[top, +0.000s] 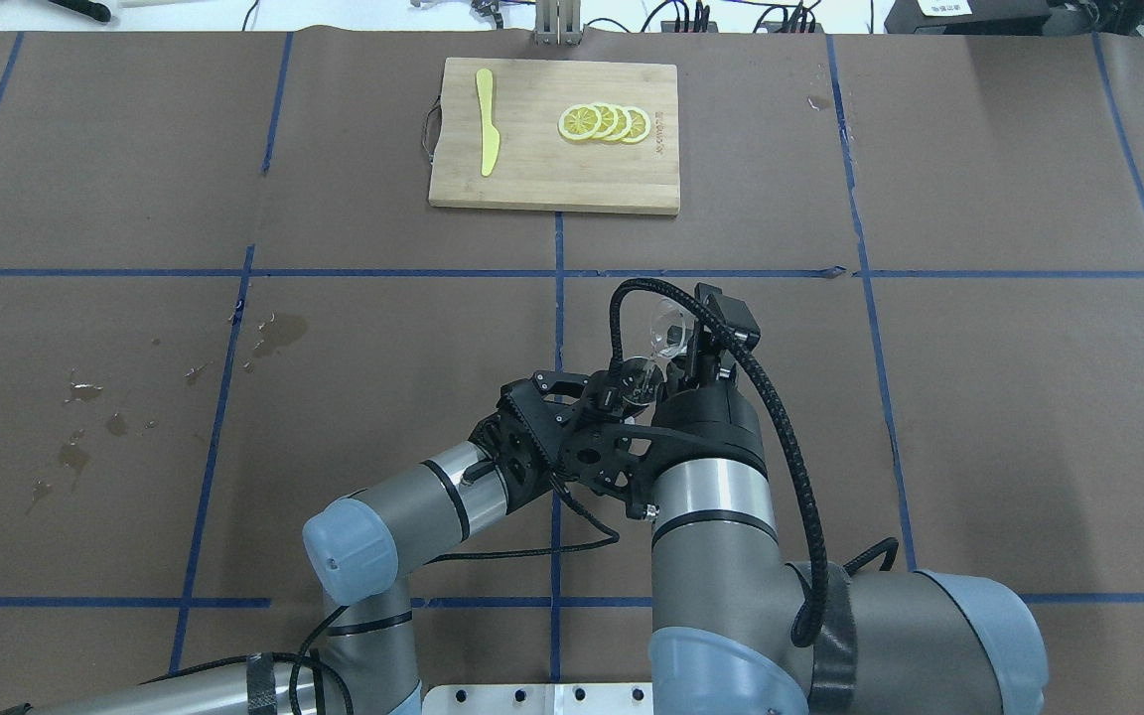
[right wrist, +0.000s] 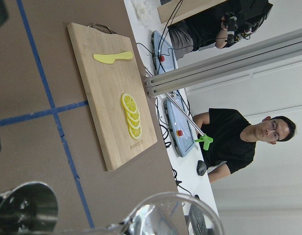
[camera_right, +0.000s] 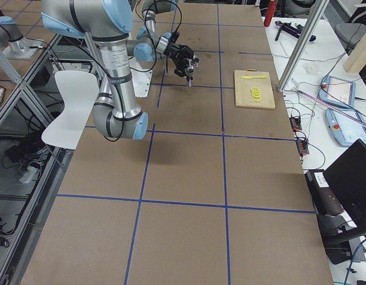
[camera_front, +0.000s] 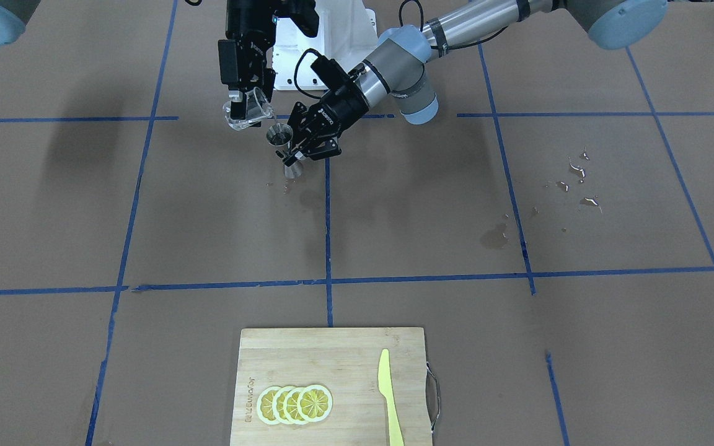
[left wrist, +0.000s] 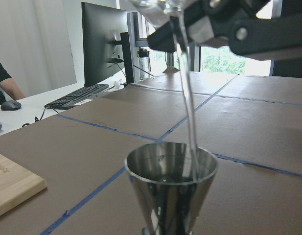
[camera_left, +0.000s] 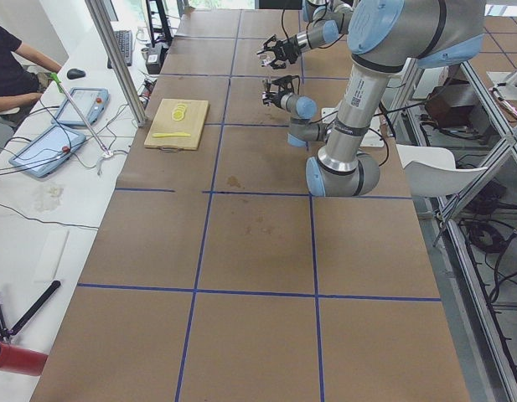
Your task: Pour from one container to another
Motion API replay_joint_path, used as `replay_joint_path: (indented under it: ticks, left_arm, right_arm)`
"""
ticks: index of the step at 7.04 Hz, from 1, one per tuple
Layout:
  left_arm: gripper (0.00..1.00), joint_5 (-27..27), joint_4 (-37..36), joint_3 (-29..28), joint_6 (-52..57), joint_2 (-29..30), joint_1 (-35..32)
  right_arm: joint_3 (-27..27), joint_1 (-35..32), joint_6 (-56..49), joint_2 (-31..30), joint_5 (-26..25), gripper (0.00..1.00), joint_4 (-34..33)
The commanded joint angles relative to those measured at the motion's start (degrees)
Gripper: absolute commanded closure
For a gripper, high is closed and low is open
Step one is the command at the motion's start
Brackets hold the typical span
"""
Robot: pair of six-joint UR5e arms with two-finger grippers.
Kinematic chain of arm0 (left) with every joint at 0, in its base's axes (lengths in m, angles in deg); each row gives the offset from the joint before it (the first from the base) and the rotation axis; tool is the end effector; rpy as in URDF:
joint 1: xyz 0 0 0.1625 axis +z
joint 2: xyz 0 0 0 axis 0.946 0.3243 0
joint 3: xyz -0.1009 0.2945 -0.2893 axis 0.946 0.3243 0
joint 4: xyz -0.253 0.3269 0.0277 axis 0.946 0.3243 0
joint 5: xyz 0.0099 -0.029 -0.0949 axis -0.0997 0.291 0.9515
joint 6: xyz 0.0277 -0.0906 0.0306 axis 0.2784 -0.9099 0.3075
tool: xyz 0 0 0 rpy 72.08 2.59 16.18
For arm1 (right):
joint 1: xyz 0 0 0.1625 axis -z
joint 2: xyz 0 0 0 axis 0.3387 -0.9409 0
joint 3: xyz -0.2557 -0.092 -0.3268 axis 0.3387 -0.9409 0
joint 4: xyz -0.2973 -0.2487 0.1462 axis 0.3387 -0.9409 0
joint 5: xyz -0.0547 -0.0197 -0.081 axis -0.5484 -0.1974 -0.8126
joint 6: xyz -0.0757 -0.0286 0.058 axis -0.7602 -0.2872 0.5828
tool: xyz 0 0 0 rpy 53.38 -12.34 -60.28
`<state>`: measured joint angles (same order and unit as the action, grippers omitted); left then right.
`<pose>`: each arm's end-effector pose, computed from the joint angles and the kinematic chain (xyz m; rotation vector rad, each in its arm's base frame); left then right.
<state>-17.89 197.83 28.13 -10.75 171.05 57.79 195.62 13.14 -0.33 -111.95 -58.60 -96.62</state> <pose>0.6223 -0.3185 0.2171 1.4948 1.1821 0.4196 -0.4667 -0.2749 0.1632 1.1952 0.1477 -0.6694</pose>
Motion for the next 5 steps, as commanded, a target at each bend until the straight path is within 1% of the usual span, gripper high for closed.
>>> replay_joint_path:
  ticks: [1,5]
  left_arm:
    - [1.0,0.01,0.0,-0.02,0.0,0.0,0.02]
    - [1.0,-0.08,0.0,0.07,0.0,0.0,0.28]
  right_arm:
    - [0.0,-0.29,-1.11,0.0,0.0,0.9,0.0]
    - [0.0,-0.46,-1.9,0.26,-0.17,0.9,0.0]
